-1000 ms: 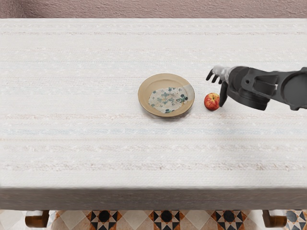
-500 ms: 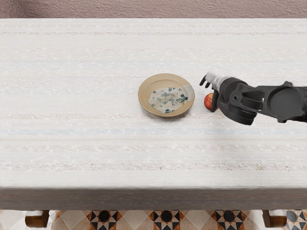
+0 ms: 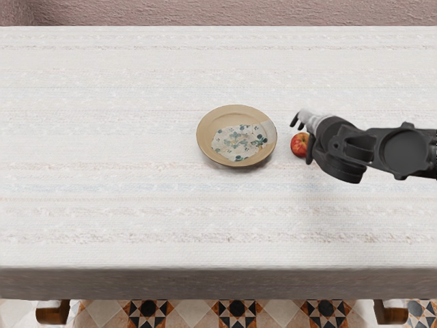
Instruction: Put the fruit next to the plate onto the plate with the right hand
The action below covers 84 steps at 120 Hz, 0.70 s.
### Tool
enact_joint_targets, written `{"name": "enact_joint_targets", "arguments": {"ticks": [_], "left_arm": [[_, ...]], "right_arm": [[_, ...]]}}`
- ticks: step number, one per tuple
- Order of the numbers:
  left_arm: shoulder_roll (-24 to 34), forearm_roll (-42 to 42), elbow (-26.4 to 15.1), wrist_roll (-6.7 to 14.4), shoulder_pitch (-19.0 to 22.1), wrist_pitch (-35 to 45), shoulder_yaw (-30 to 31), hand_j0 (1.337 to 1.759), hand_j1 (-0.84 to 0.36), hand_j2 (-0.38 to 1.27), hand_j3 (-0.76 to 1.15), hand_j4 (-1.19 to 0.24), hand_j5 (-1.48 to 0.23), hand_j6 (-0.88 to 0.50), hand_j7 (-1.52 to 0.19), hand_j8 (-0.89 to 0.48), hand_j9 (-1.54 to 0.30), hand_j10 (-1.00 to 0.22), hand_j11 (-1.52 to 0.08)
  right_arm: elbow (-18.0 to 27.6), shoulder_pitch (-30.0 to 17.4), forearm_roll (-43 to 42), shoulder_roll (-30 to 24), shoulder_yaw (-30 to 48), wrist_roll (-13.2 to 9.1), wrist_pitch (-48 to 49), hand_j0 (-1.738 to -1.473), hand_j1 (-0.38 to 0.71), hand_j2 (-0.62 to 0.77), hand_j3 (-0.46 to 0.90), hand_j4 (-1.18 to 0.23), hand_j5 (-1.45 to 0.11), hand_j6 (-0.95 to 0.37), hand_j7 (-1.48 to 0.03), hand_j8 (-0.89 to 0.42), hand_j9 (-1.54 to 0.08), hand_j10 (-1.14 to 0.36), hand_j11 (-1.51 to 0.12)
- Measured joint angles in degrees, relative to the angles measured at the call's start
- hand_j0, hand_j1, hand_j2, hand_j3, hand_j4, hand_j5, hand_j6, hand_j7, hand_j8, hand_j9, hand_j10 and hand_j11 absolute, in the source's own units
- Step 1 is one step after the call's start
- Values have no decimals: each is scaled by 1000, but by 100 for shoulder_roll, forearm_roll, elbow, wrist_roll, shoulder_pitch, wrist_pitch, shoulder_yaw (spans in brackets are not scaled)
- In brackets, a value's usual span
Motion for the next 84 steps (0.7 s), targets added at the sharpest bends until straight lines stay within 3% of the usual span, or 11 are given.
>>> {"name": "enact_joint_targets", "arguments": {"ticks": [60,76,84], "left_arm": [[0,0,0,0,0,-2,0,1658,349,0,0,0,0,0,0,0,0,0,0],[0,0,0,-2,0,-1,0,1658,349,0,0,0,0,0,0,0,0,0,0],[0,0,0,-1,0,-1,0,1658,349,0,0,0,0,0,0,0,0,0,0]], "right_arm": [[-124,-131,5,69,0,0,-1,-1658,153,-82,0,-422,-546,-419,-546,-422,-545,-422,-545],[-178,-159,-1,70,3,0,8,-1657,227,-80,0,-495,-641,-433,-641,-496,-641,-495,-641],[-189,-166,-7,70,3,0,18,-1654,241,-75,0,-518,-702,-394,-691,-471,-703,-526,-703]]}}
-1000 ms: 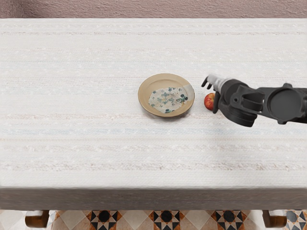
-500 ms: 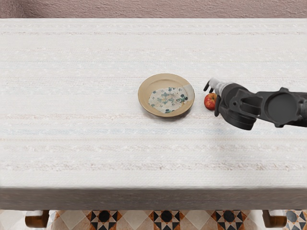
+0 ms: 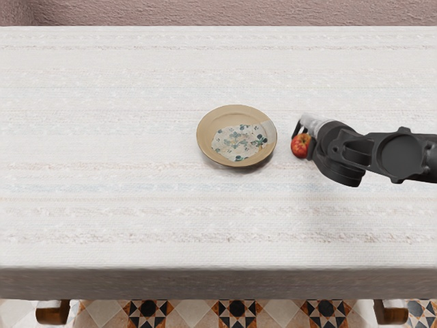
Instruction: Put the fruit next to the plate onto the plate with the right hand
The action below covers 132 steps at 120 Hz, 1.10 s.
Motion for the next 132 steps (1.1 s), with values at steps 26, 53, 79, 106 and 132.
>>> {"name": "enact_joint_targets", "arguments": {"ticks": [26,53,79,106,132], "left_arm": [[0,0,0,0,0,0,0,1658,349,0,0,0,0,0,0,0,0,0,0],[0,0,0,1,0,-2,0,1658,349,0,0,0,0,0,0,0,0,0,0],[0,0,0,1,0,-2,1,1658,349,0,0,0,0,0,0,0,0,0,0],[0,0,0,0,0,-1,1,1658,349,0,0,0,0,0,0,0,0,0,0],[0,0,0,1,0,-2,2,1658,349,0,0,0,0,0,0,0,0,0,0]], "right_arm": [[-17,0,20,-17,31,-3,10,-1652,269,53,0,-492,-851,-356,-818,-418,-845,-610,-845],[-30,10,27,-208,281,-3,208,-1653,262,97,1,-489,-921,-350,-875,-421,-916,-644,-917],[-31,44,28,-487,871,-5,571,-1654,251,144,1,-512,-947,-364,-900,-437,-936,-666,-936],[-8,100,33,-533,1572,-4,916,-1654,245,159,0,-527,-958,-384,-911,-447,-938,-680,-938],[12,105,29,-448,1994,-6,1039,-1653,243,175,0,-537,-956,-389,-914,-461,-924,-691,-922]]}}
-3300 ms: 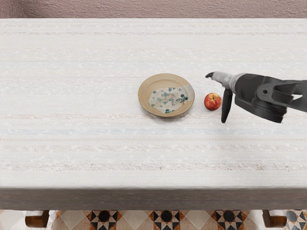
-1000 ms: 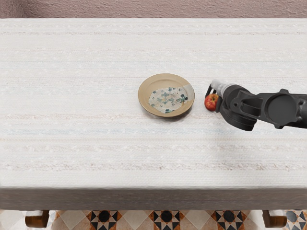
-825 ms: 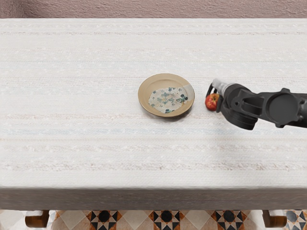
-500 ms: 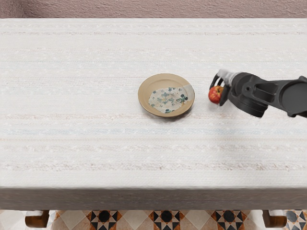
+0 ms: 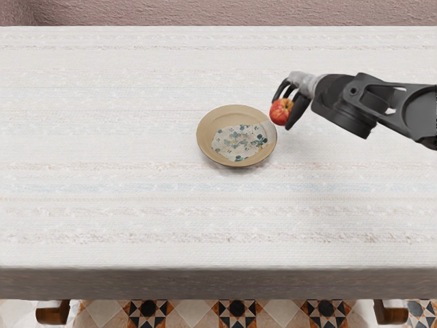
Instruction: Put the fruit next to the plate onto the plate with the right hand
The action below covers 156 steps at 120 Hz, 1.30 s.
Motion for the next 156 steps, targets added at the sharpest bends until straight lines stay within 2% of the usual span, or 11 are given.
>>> {"name": "enact_joint_targets", "arguments": {"ticks": [45,85,106,156], "left_arm": [[0,0,0,-2,0,2,-1,1658,349,0,0,0,0,0,0,0,0,0,0],[0,0,0,0,0,0,-1,1658,349,0,0,0,0,0,0,0,0,0,0],[0,0,0,-1,0,0,-2,1658,349,0,0,0,0,0,0,0,0,0,0],[0,0,0,-2,0,1,-2,1658,349,0,0,0,0,0,0,0,0,0,0]], "right_arm": [[-63,-132,-32,505,531,4,43,-1654,252,223,-1,-549,-954,-402,-916,-470,-920,-695,-920],[-670,-517,-255,677,391,1,-27,-1655,252,238,0,-558,-951,-401,-915,-475,-924,-693,-923],[-819,-529,-320,915,408,3,-36,-1655,244,234,0,-566,-951,-409,-915,-481,-929,-690,-928],[-1621,-529,-334,1666,414,3,-36,-1654,236,231,0,-582,-939,-423,-907,-494,-916,-687,-915]]}}
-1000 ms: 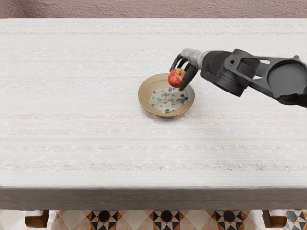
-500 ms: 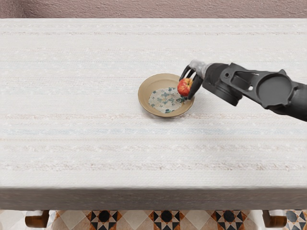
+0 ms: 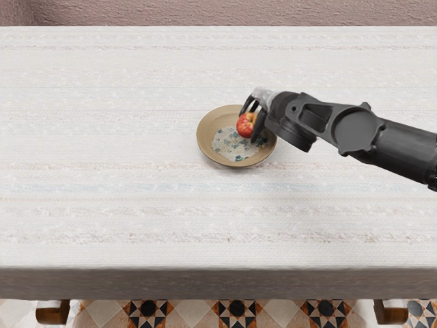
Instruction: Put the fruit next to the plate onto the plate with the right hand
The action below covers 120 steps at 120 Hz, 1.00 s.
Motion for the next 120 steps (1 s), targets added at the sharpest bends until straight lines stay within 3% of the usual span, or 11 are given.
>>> {"name": "enact_joint_targets", "arguments": {"ticks": [6,16,28,44,59,82,120], "left_arm": [[0,0,0,1,0,0,0,1658,349,0,0,0,0,0,0,0,0,0,0],[0,0,0,2,0,1,1,1658,349,0,0,0,0,0,0,0,0,0,0],[0,0,0,2,0,1,0,1658,349,0,0,0,0,0,0,0,0,0,0],[0,-1,0,2,0,1,1,1658,349,0,0,0,0,0,0,0,0,0,0],[0,0,0,1,0,-1,0,1658,349,0,0,0,0,0,0,0,0,0,0],[0,0,0,0,2,0,2,1658,349,0,0,0,0,0,0,0,0,0,0],[0,-7,0,2,9,2,1,1658,349,0,0,0,0,0,0,0,0,0,0]], "right_arm": [[-41,3,7,35,4,0,0,-1655,224,203,0,-572,-895,-422,-866,-488,-873,-657,-872],[-68,10,35,89,22,2,-14,-1656,37,135,0,-386,-602,-286,-582,-330,-587,-442,-586],[-44,27,65,79,204,3,189,-1657,-105,82,0,-243,-377,-183,-365,-209,-368,-278,-368],[912,116,448,-785,708,3,835,-1657,-211,41,0,-137,-209,-106,-202,-120,-204,-155,-204],[1428,192,1029,-1628,979,4,1957,-1658,-263,21,0,-85,-126,-68,-122,-75,-123,-94,-123],[1591,181,1872,-2643,1147,4,3801,-1658,-300,6,0,-47,-66,-41,-65,-44,-65,-50,-65],[1536,220,2917,-4221,1176,4,4334,-1658,-320,-2,0,-28,-35,-27,-35,-27,-35,-28,-35]]}}
